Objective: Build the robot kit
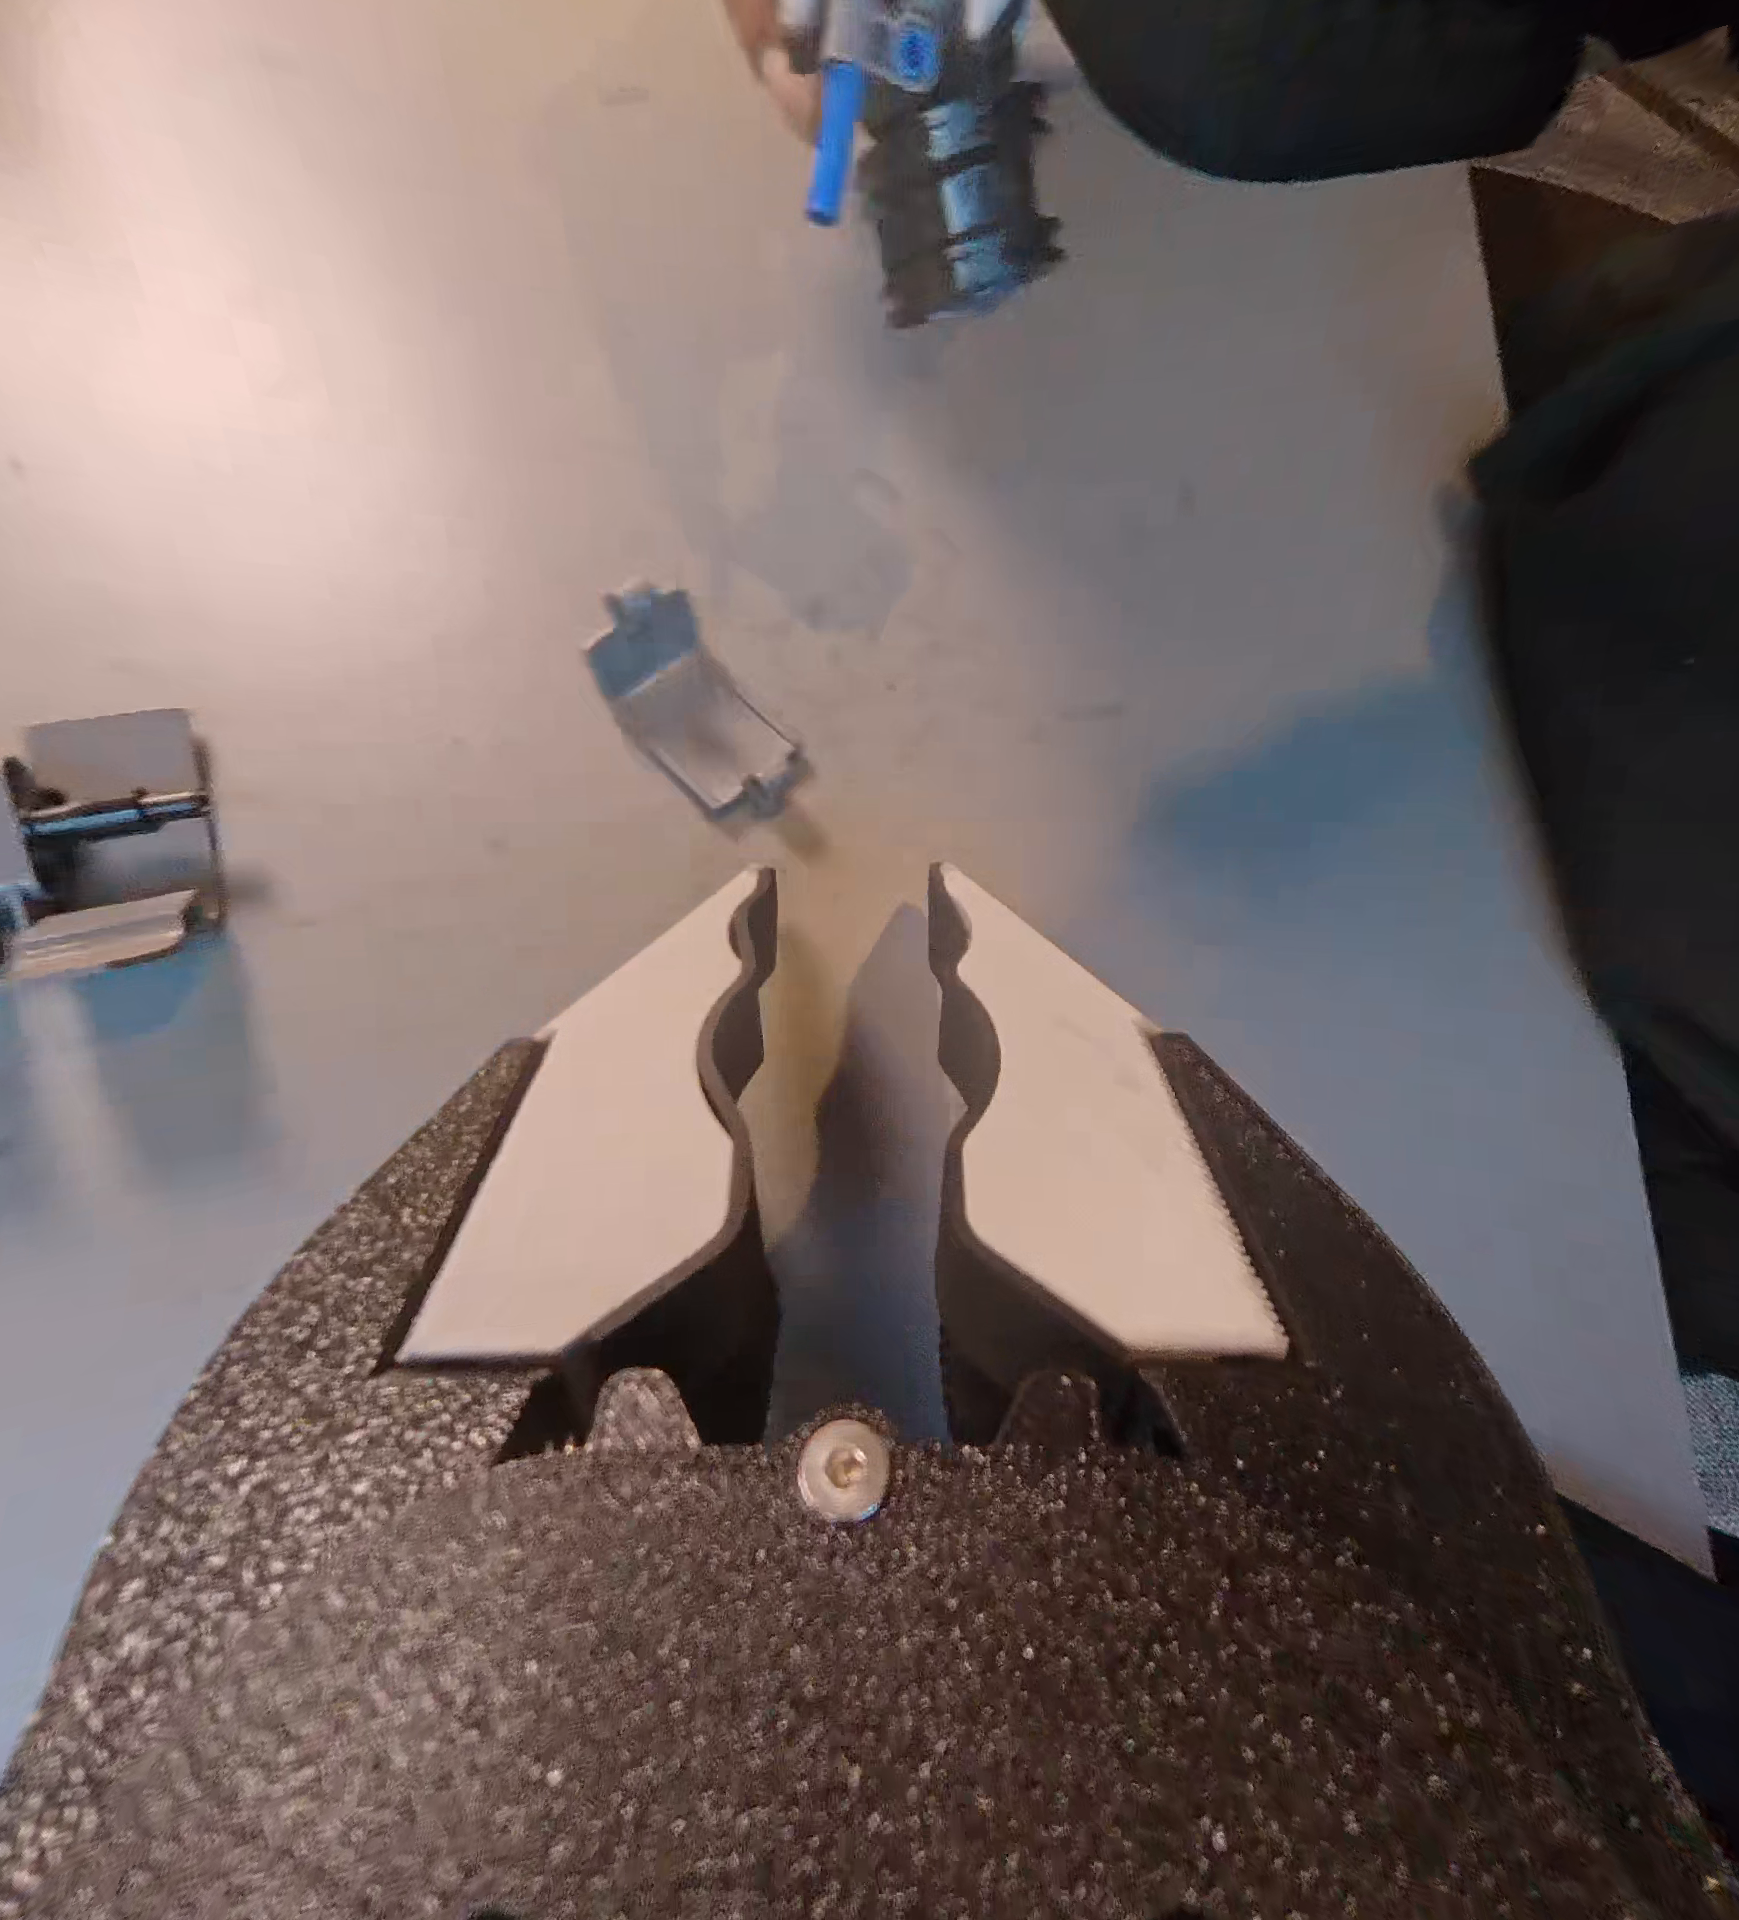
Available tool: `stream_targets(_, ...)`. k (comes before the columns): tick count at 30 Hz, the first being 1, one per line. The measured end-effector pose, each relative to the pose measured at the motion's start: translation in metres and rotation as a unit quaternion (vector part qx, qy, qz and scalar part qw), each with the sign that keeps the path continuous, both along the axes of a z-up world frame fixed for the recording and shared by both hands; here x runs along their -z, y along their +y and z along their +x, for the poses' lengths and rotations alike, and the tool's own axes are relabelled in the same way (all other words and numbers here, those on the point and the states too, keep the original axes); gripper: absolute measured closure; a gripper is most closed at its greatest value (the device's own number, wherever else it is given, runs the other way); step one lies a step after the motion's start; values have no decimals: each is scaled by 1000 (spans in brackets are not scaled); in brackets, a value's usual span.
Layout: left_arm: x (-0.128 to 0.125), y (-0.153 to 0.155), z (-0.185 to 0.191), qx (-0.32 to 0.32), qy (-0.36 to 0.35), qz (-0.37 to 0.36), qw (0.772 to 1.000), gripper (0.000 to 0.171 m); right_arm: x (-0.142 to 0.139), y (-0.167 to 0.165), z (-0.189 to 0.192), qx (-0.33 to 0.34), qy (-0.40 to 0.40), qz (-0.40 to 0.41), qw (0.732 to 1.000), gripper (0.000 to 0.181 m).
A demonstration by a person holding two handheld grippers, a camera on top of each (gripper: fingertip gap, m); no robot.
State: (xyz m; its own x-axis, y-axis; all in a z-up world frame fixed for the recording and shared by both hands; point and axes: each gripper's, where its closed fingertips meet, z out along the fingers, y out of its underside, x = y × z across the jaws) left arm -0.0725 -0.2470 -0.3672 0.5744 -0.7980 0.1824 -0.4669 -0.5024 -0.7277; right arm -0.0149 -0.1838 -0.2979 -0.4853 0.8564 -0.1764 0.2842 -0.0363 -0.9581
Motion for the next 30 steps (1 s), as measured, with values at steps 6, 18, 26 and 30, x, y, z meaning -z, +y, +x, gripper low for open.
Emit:
stream_targets(6, -8, 27, -13, -84, -15, 19, 996, 146, 1, -1, 0, -3, -2, 2, 1000, 164)
stream_targets(18, 3, 55, -16, -140, 61, 63, 986, 151, 0, 1, 1, 1, -1, 5, 1000, 165)
stream_targets(26, -18, 23, 12, -28, 52, 133, 989, 151, 3, 0, 1, -1, -6, 4, 1000, 164)
stream_targets(30, 2, 23, 17, -8, 99, 126, 987, 149, 3, 0, 1, -1, -7, 4, 1000, 164)
